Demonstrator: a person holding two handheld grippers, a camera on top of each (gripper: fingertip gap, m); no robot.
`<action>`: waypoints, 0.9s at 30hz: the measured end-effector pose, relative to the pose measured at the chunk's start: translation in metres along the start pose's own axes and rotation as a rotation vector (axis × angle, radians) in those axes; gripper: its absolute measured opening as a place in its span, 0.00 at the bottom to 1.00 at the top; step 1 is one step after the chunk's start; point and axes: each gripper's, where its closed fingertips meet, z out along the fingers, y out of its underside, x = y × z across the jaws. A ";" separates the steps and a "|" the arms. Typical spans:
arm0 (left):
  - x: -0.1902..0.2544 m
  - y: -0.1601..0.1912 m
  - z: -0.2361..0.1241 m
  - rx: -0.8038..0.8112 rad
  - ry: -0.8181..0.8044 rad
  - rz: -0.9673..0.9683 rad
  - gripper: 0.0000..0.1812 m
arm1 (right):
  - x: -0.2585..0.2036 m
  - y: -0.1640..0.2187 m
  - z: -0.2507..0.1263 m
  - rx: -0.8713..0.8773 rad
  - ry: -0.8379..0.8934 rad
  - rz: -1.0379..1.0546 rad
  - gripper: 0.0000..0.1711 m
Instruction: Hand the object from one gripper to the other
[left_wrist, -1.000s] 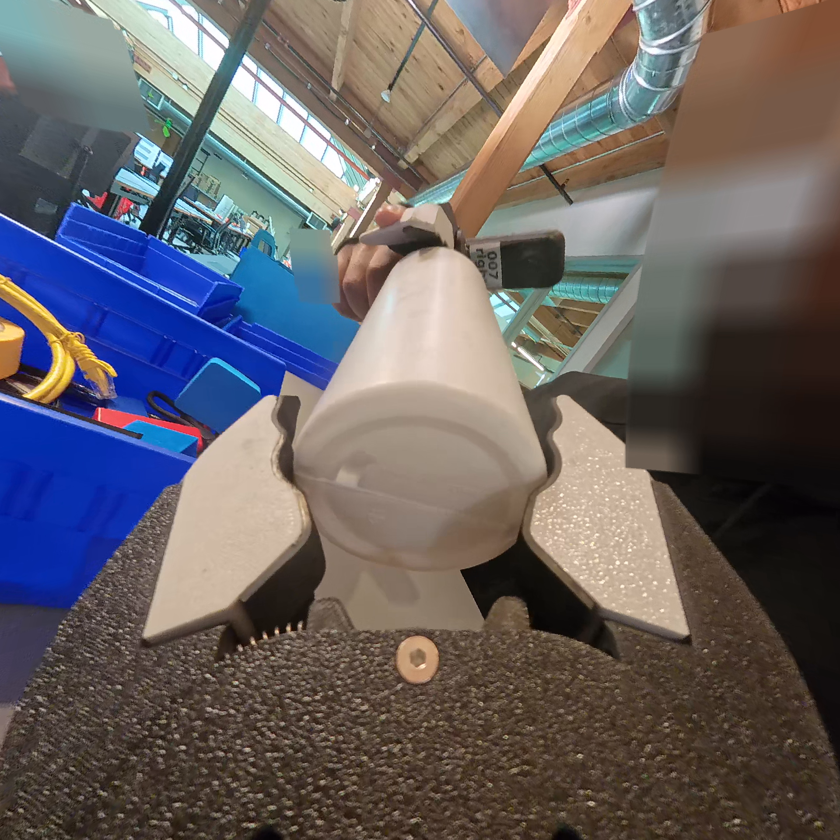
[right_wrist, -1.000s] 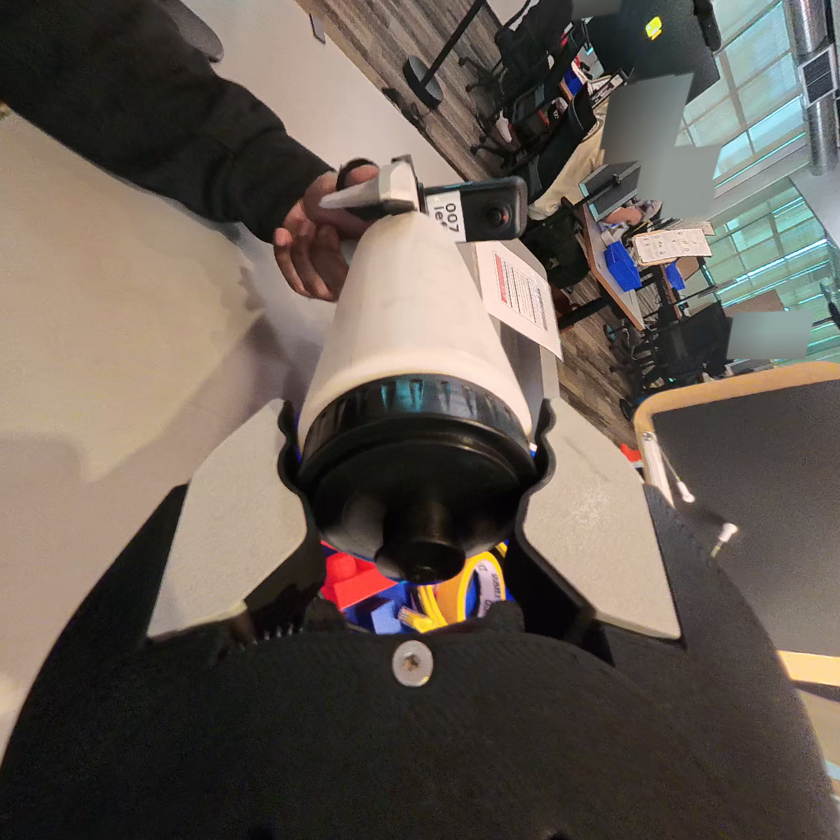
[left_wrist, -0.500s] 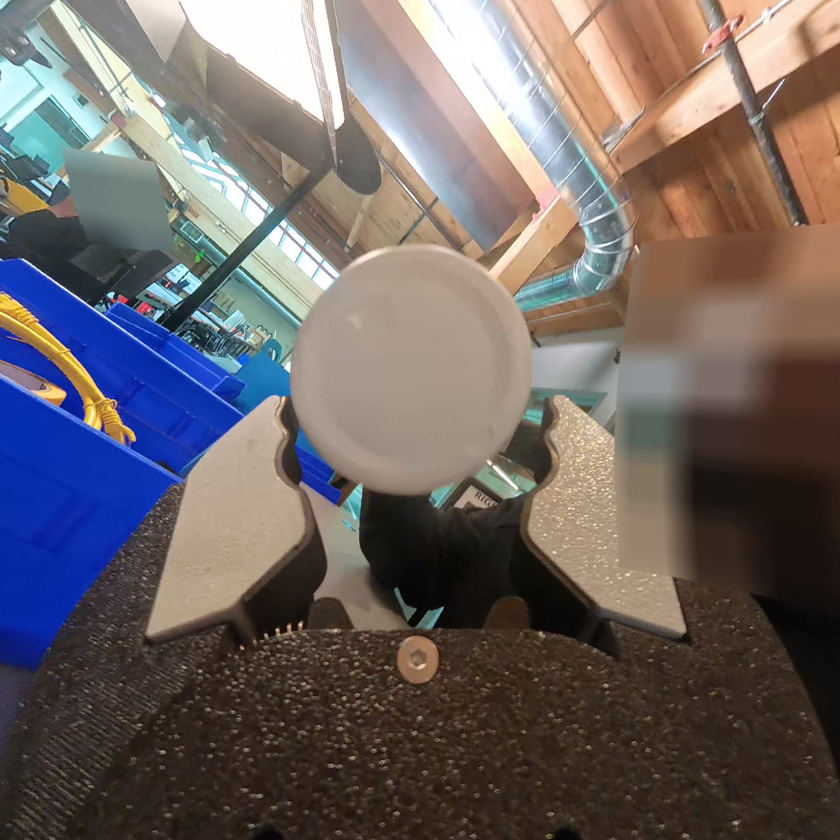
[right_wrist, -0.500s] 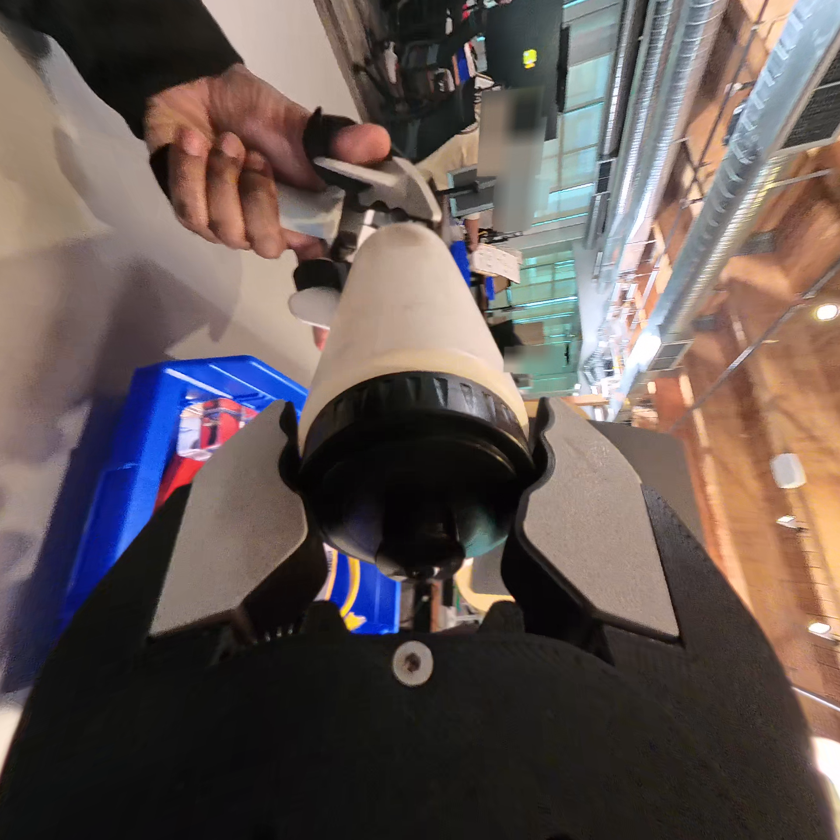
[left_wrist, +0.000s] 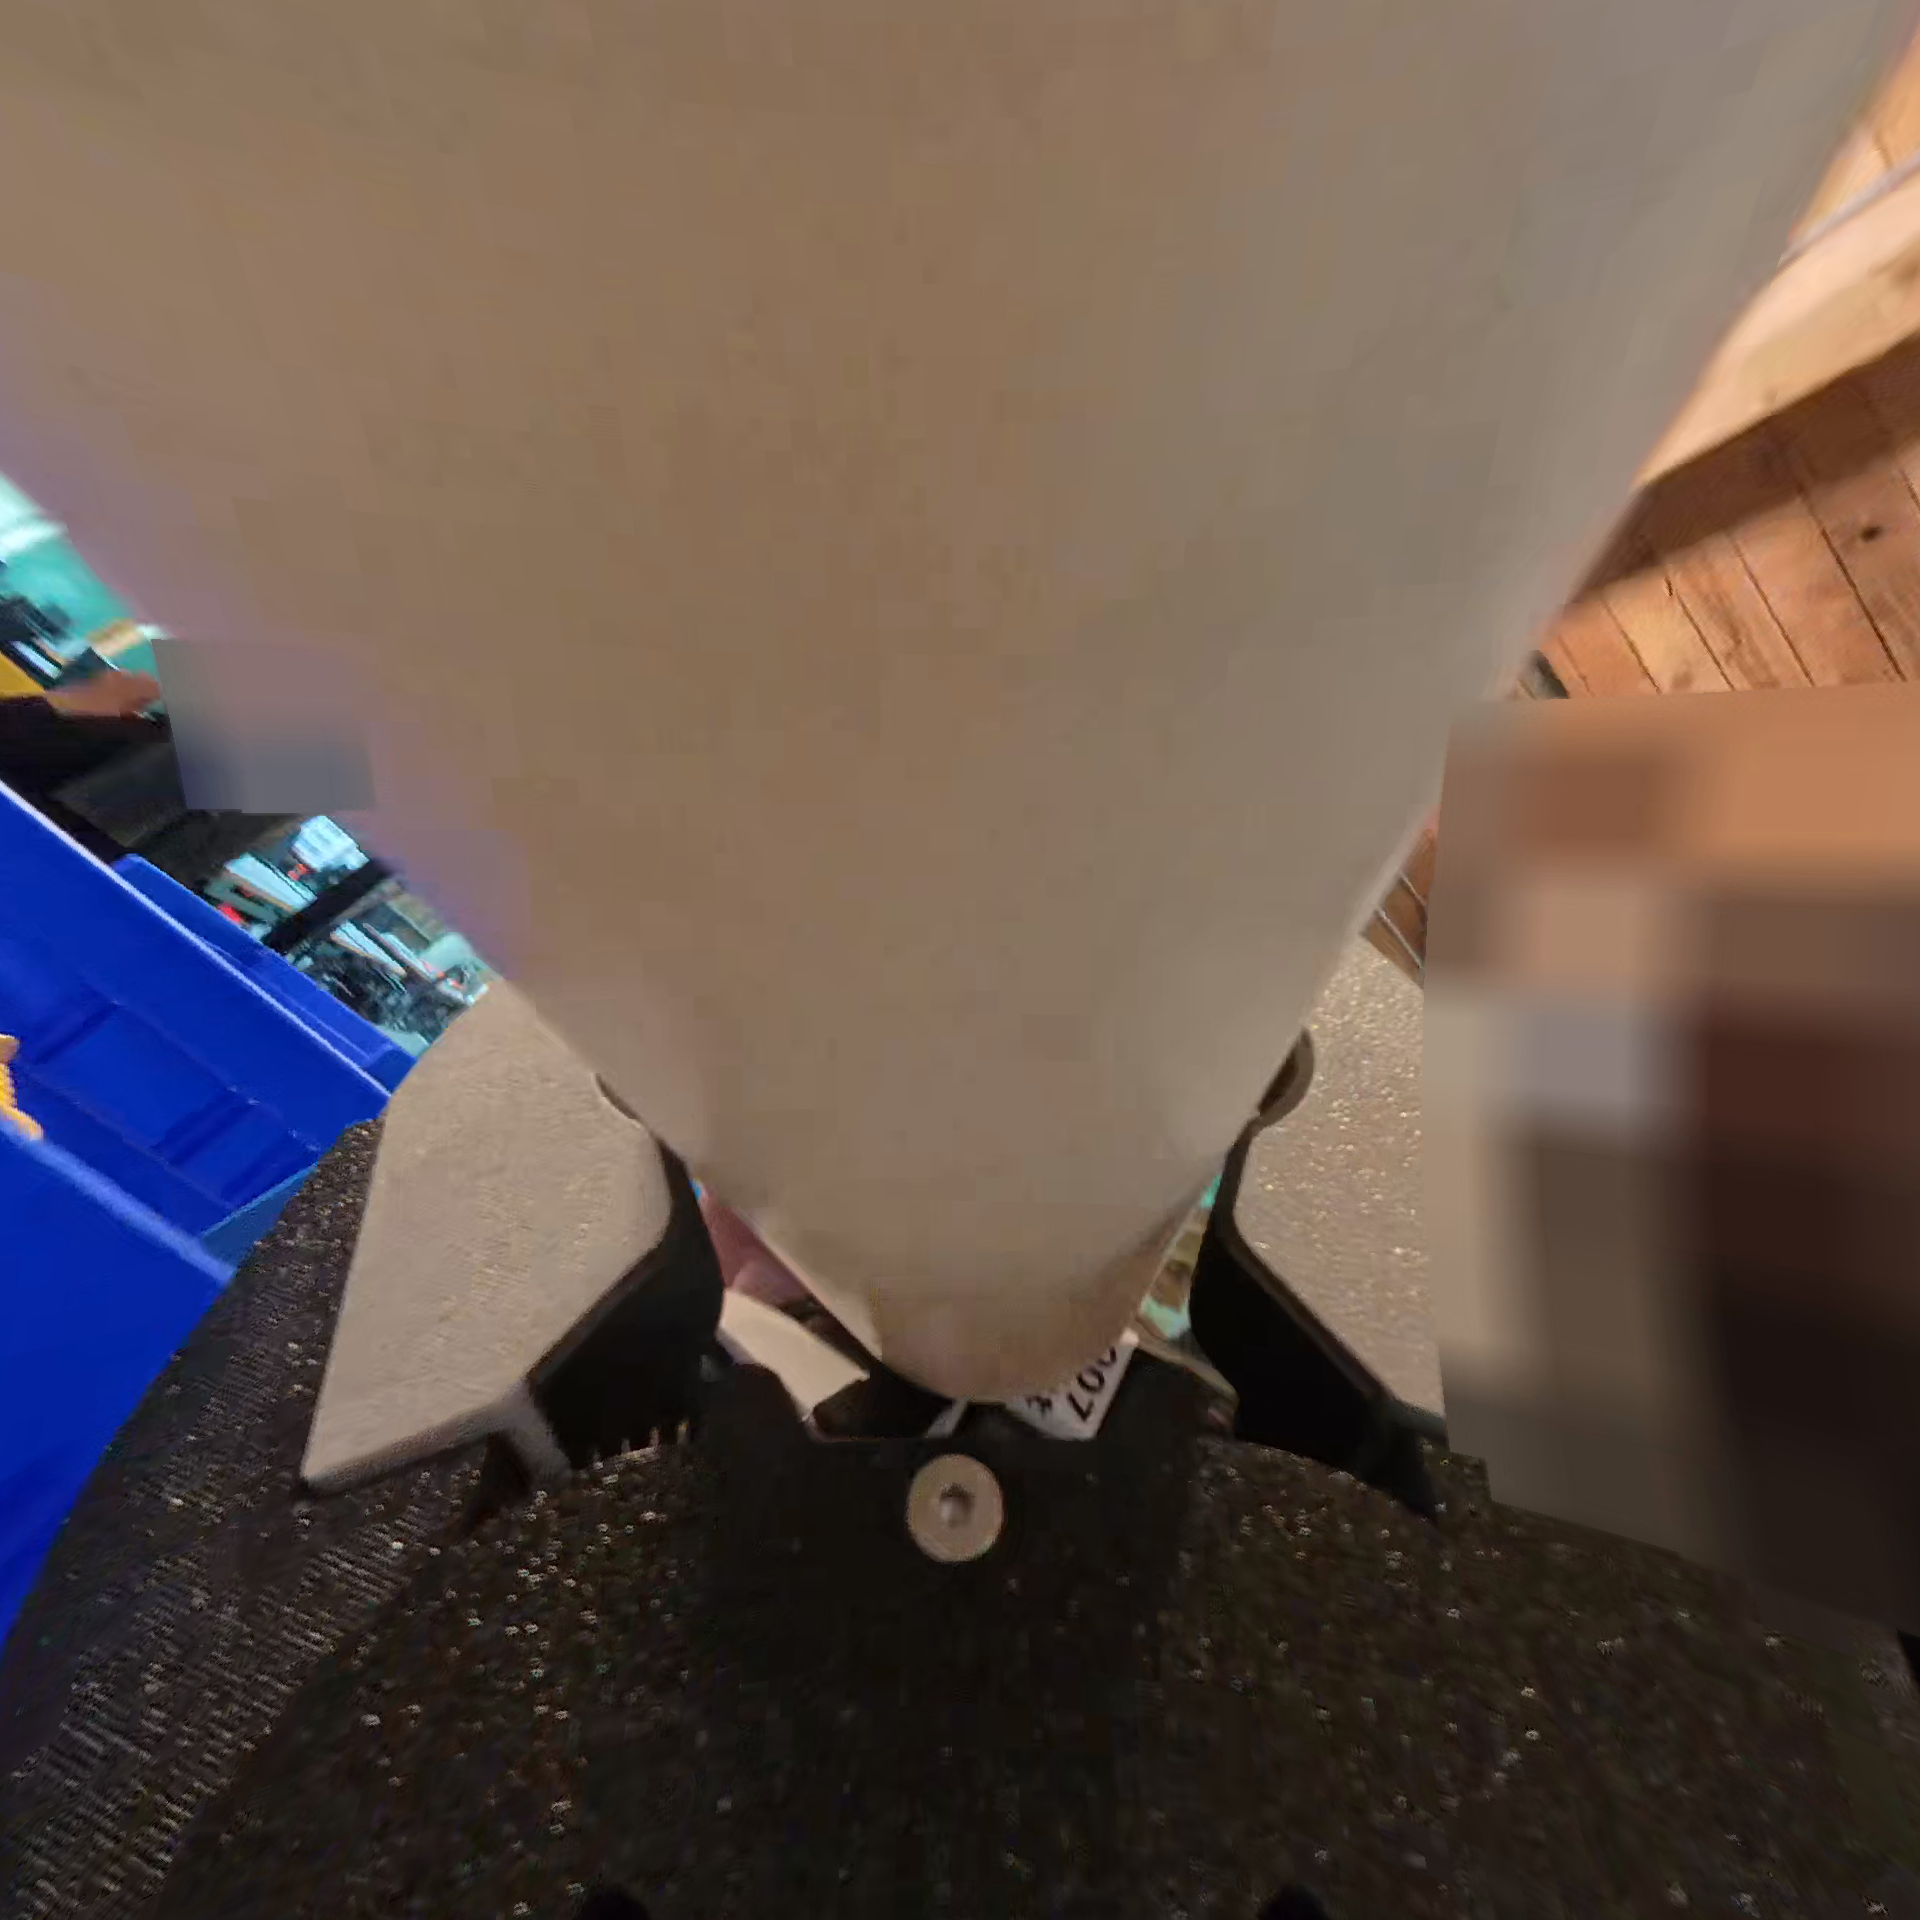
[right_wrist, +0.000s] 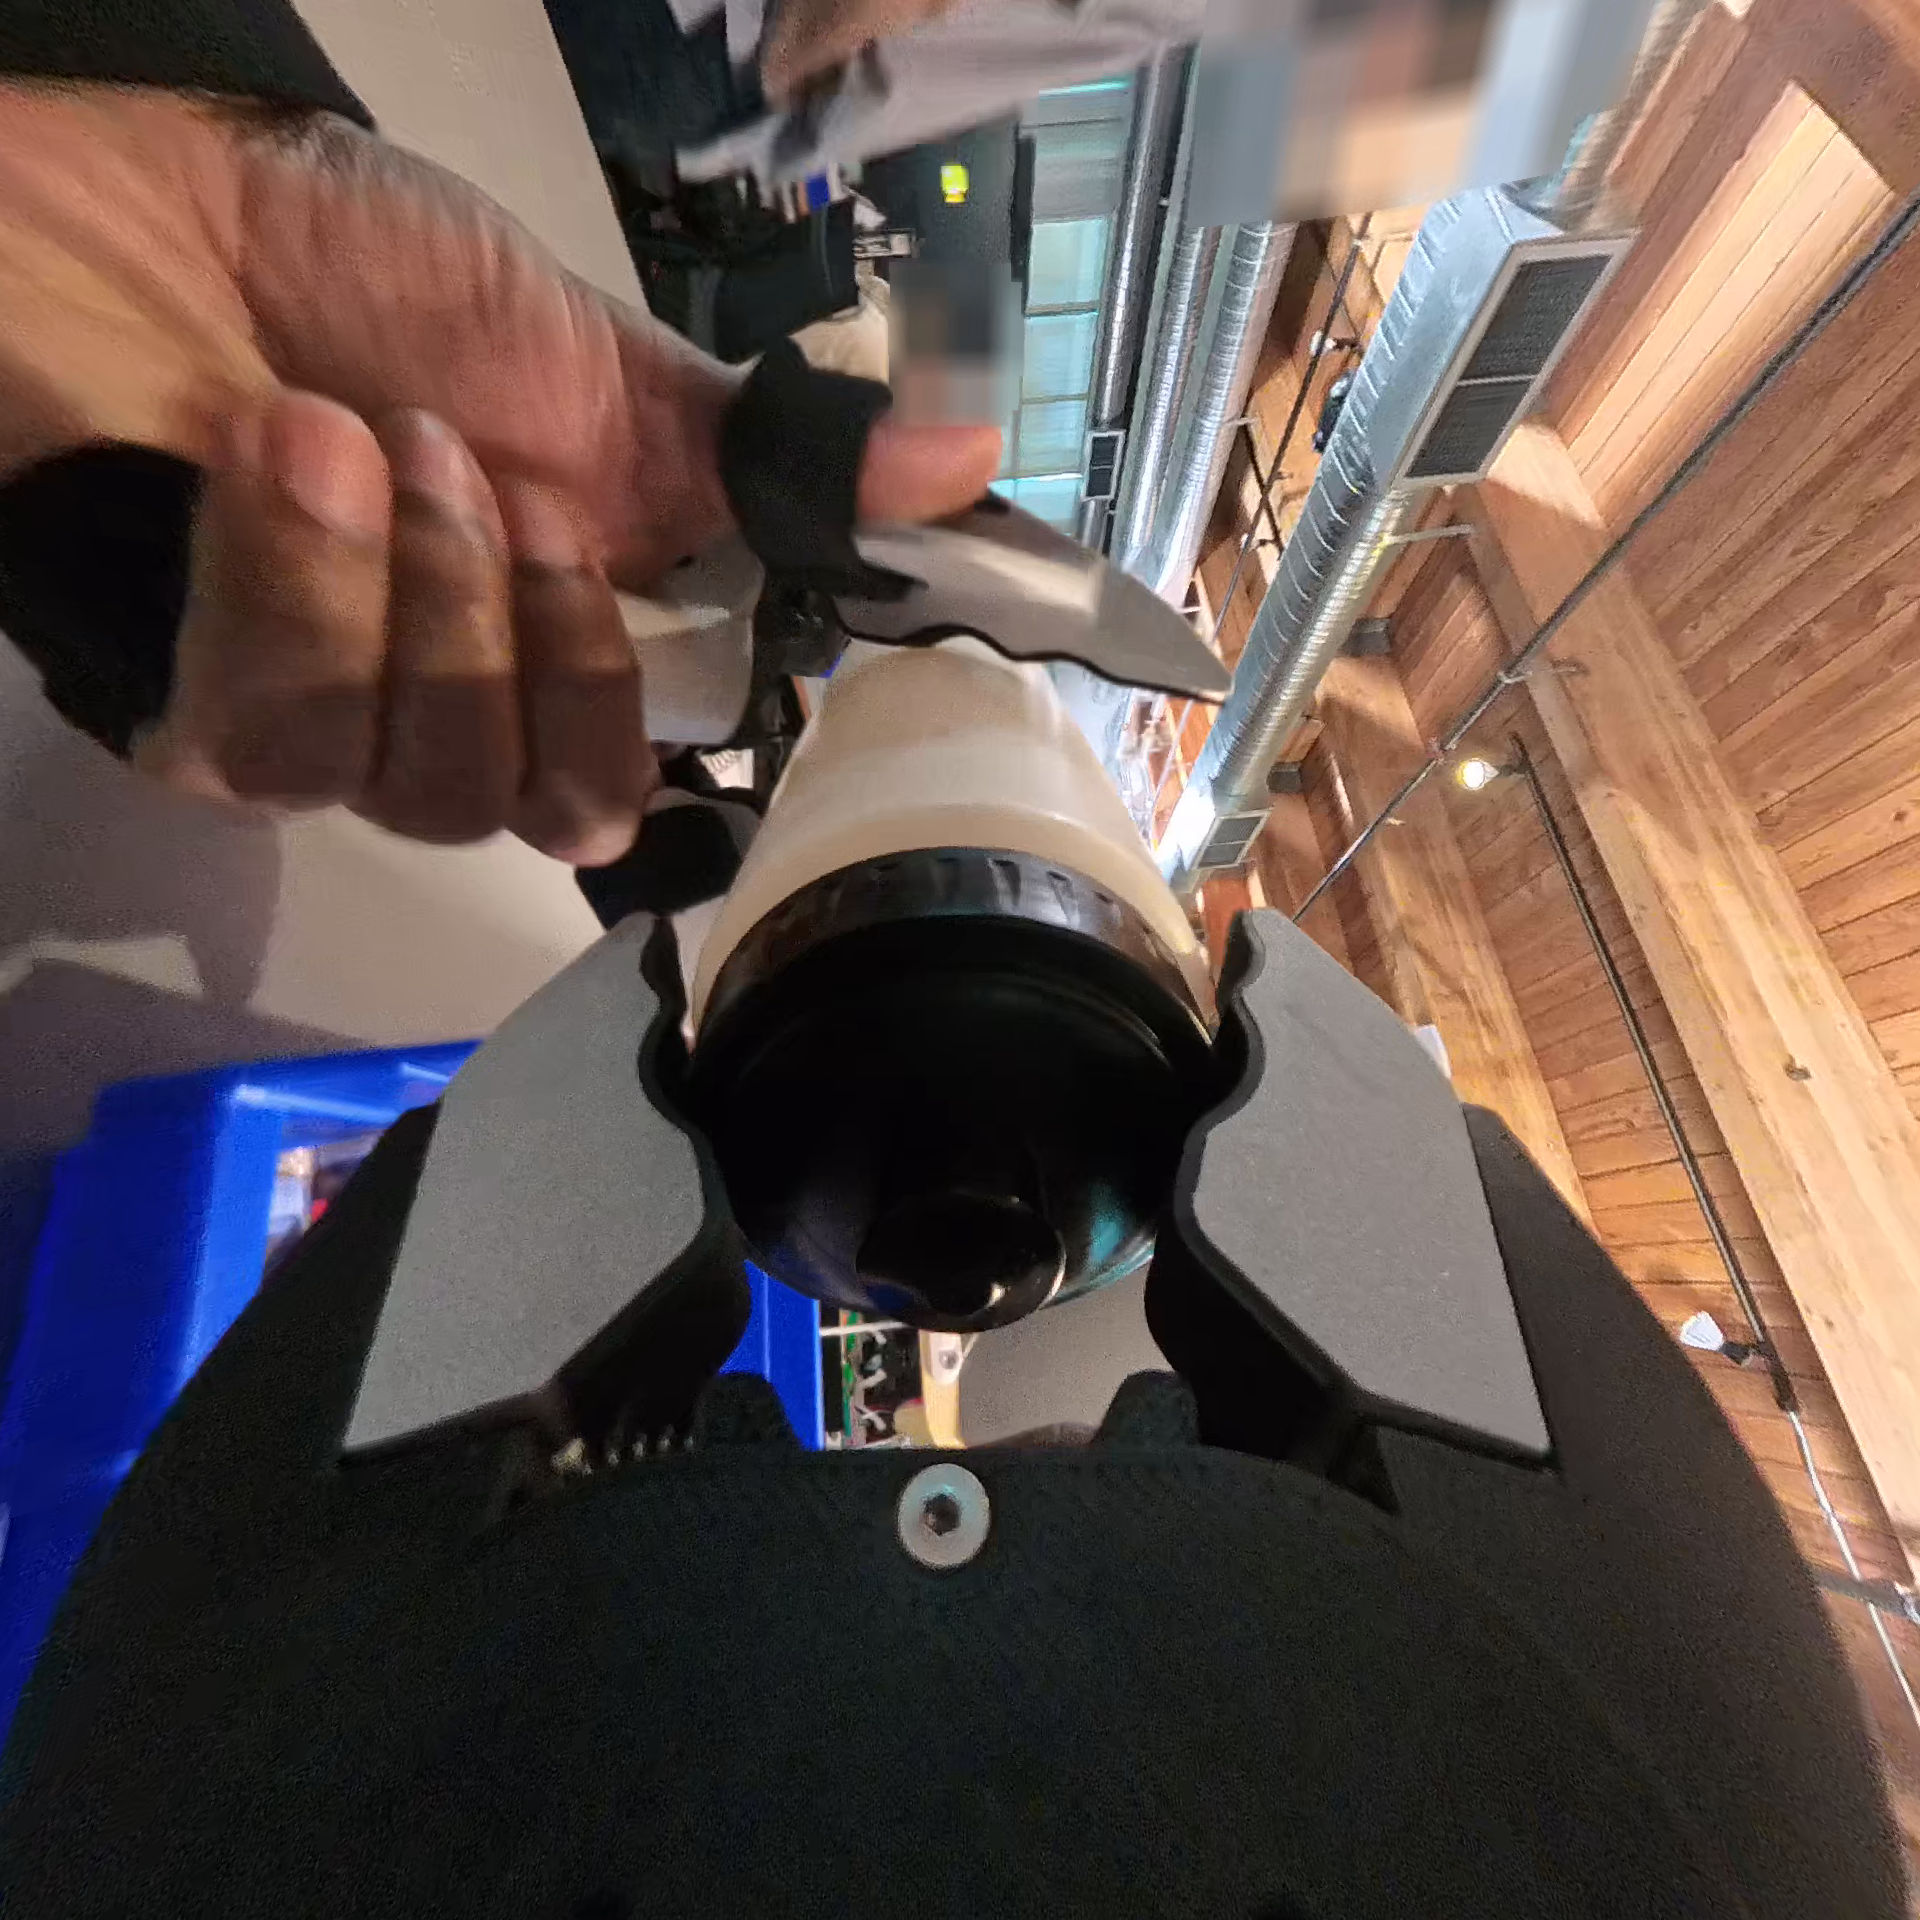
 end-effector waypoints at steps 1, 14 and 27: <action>-0.003 -0.005 -0.004 0.032 -0.013 -0.003 0.64 | -0.005 0.002 0.004 -0.015 -0.006 0.015 0.57; 0.012 -0.017 -0.008 -0.151 -0.220 0.622 0.56 | -0.033 0.016 -0.013 0.021 -0.588 0.702 0.58; 0.022 0.077 0.009 -0.577 -0.082 0.996 0.56 | -0.054 -0.017 -0.017 0.054 -0.815 1.029 0.57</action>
